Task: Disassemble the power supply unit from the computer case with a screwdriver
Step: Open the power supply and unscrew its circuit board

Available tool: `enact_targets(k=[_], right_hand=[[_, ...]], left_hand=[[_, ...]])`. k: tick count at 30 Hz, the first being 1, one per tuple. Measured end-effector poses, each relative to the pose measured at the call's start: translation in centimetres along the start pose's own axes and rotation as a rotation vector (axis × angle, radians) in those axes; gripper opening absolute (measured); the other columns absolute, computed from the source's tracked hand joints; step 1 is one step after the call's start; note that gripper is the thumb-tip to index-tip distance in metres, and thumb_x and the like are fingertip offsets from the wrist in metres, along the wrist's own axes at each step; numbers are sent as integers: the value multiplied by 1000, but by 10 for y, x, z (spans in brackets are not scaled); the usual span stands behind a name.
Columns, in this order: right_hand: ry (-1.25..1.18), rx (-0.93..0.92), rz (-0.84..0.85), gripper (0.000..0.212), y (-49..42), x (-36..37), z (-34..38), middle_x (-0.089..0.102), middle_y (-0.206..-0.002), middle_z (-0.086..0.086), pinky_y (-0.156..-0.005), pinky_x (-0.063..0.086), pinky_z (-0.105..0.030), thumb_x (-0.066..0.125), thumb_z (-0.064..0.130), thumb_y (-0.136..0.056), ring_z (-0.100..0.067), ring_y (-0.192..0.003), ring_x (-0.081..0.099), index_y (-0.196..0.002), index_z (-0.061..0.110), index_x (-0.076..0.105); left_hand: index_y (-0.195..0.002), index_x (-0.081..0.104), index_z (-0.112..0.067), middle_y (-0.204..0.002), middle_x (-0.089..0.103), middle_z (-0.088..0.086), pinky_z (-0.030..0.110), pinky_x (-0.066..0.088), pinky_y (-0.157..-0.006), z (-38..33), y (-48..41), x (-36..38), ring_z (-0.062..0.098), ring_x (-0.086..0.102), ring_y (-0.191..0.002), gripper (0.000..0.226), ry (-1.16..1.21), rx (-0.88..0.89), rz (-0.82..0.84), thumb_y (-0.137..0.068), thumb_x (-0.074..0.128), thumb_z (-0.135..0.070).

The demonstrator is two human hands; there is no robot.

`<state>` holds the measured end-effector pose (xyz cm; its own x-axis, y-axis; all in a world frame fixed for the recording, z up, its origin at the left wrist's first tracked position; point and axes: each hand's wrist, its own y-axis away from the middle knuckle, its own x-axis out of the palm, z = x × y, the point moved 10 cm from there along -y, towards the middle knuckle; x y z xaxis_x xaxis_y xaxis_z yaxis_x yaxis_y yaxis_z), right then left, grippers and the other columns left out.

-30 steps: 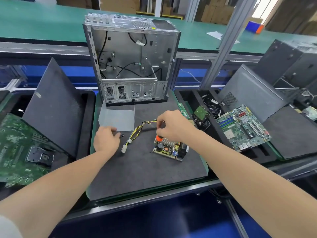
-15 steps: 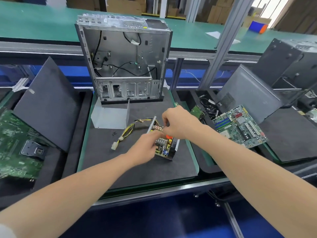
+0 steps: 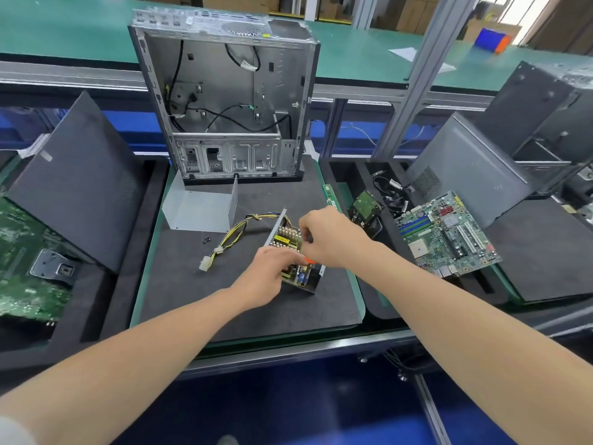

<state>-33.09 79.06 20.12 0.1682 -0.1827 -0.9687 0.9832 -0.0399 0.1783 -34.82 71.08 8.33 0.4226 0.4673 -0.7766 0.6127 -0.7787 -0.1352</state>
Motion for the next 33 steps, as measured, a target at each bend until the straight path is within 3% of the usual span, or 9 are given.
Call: enact_targets(k=[13, 21, 26, 29, 31, 33], right_hand=[[-12, 22, -13, 8, 3, 5, -5, 67, -96, -11, -78, 61, -44, 62, 17, -87, -34, -86, 66, -92, 16, 67], [-11, 14, -26, 3, 3, 5, -4, 68, -95, -10, -75, 61, -41, 63, 16, -88, -31, -83, 66, -90, 16, 65], [1, 17, -15, 12, 0, 8, -5, 67, -96, -10, -77, 60, -41, 66, 23, -89, -31, -84, 65, -96, 14, 68], [40, -50, 58, 10, -4, 11, 0, 68, -97, -7, -75, 58, -38, 67, 24, -91, -29, -87, 66, -97, 16, 67], [53, -109, 104, 4, -6, 11, 3, 66, -94, -1, -76, 59, -39, 68, 17, -91, -26, -88, 66, -92, 20, 66], [59, -185, 140, 13, -5, 10, 7, 60, -88, 6, -77, 58, -39, 71, 9, -85, -21, -87, 64, -89, 21, 68]], left_hand=[[-127, 70, -27, -137, 63, -17, 36, 24, -118, 1, 1, 4, 14, 51, -131, 83, -19, 6, 6, -70, 37, 23], [-130, 68, -29, -136, 63, -17, 38, 24, -121, 2, 1, 4, 15, 50, -134, 83, -9, -19, 19, -73, 36, 23], [-131, 67, -29, -138, 62, -15, 40, 23, -122, 2, 1, 3, 16, 49, -135, 81, -3, -19, 21, -76, 36, 22], [-131, 66, -26, -126, 65, -15, 43, 31, -118, 3, -1, 0, 18, 53, -124, 63, 62, -77, -6, -86, 44, 12], [-123, 67, -28, -108, 64, -21, 43, 39, -108, -1, -5, -5, 13, 54, -104, 39, 148, -87, -60, -93, 56, -4], [-108, 66, -35, -99, 65, -21, 38, 42, -93, -5, -9, -7, 11, 54, -95, 20, 248, -107, -67, -94, 67, -21]])
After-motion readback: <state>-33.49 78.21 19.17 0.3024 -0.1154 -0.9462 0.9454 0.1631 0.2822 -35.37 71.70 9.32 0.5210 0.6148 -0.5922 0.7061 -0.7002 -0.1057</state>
